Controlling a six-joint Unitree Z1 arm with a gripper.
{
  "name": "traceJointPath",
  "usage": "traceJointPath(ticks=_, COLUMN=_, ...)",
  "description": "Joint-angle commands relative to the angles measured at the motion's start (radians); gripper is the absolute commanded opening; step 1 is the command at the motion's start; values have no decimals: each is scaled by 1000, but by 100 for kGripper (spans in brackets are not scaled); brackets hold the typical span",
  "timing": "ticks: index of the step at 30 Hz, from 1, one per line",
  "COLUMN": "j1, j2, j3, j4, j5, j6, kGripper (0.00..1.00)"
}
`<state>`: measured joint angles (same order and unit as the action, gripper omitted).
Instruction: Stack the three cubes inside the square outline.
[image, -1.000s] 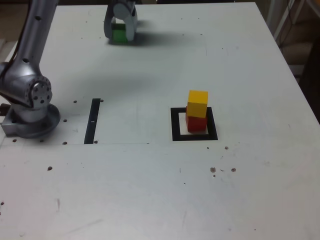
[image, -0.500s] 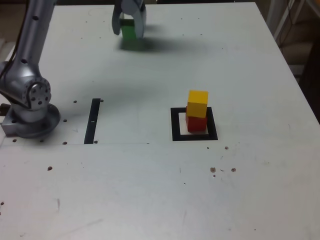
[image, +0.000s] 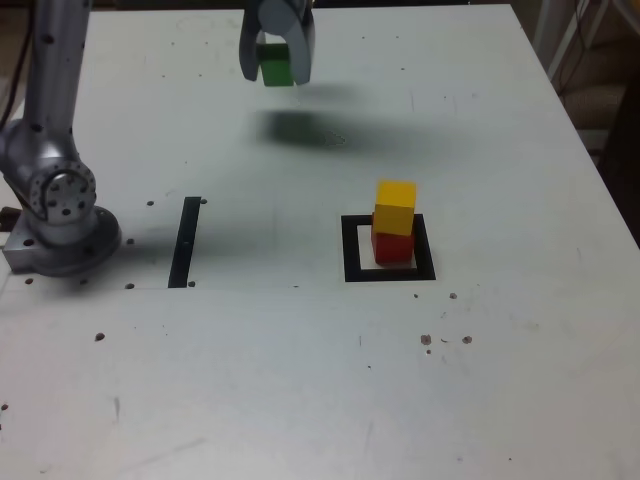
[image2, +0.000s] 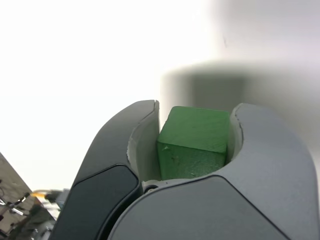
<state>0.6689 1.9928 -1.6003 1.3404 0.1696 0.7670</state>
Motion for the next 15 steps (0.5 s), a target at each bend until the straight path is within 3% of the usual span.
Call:
traceJointPath(ticks=1, j1=-40, j2=-28, j3=18, j4=6, j5=-7, j6=-37, kGripper=39)
traceJointPath(ticks=15, j1=-341, j2=-77, j3=23, j4=69, j5=-71, j6=-301, kGripper=39)
